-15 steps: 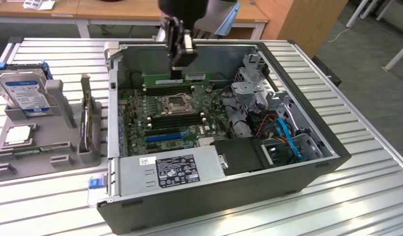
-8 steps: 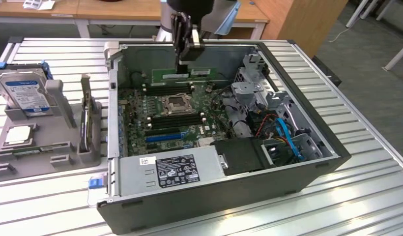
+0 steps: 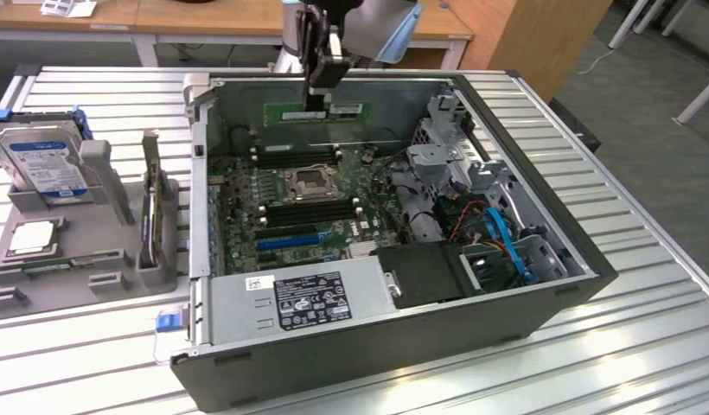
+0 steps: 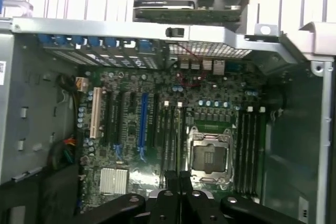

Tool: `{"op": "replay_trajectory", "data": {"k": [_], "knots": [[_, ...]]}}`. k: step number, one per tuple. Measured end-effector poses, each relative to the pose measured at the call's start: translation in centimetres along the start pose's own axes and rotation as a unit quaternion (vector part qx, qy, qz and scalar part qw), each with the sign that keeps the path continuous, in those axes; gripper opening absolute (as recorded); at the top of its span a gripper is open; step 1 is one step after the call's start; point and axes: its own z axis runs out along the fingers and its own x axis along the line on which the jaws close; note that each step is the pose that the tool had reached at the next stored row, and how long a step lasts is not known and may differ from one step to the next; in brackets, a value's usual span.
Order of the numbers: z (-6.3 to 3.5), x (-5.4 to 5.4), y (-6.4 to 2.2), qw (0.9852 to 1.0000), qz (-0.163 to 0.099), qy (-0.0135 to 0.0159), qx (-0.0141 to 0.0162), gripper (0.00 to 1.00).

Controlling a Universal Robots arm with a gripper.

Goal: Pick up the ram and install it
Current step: 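Pick up the ram and move it above insertion slot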

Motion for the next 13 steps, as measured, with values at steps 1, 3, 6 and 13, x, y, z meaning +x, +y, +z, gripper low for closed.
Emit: {"op": "replay_trajectory", "data": {"k": [1,3,6,13], "knots": [[0.00,-0.01,0.00,1.0000,0.000,0.0001,0.0001,0.12],[0.01,0.11,-0.03,1.0000,0.000,-0.0003,0.0001,0.12],[0.00,0.20,-0.05,0.9999,0.001,-0.0117,0.0005,0.12],[0.00,0.26,-0.06,0.9995,0.000,-0.0307,0.0015,0.12]]}}
